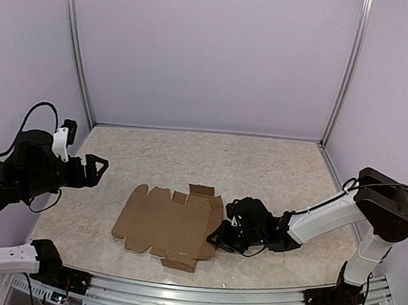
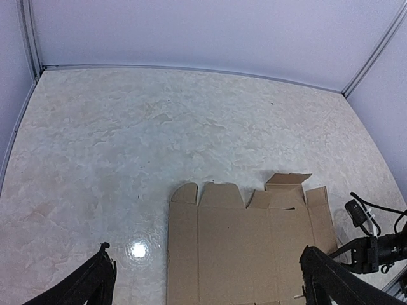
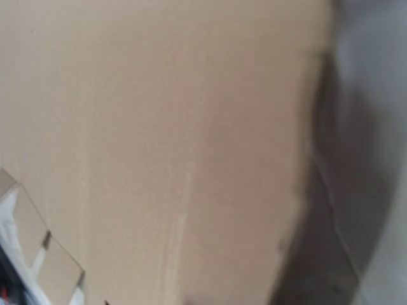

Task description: Fold the paper box

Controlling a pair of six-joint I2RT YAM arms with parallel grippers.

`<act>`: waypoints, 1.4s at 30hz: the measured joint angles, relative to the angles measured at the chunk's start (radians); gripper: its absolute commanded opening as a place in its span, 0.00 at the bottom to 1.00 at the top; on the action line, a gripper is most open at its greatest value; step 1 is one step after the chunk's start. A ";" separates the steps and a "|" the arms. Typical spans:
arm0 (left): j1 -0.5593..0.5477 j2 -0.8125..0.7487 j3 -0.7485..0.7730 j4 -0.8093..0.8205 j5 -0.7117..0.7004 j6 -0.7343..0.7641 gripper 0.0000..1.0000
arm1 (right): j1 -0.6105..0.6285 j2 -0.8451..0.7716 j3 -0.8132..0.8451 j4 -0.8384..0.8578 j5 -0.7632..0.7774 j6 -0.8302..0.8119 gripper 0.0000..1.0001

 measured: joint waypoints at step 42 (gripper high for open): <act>0.007 0.112 0.062 -0.019 -0.090 0.130 0.99 | -0.161 0.019 0.873 -1.180 0.040 -1.228 0.00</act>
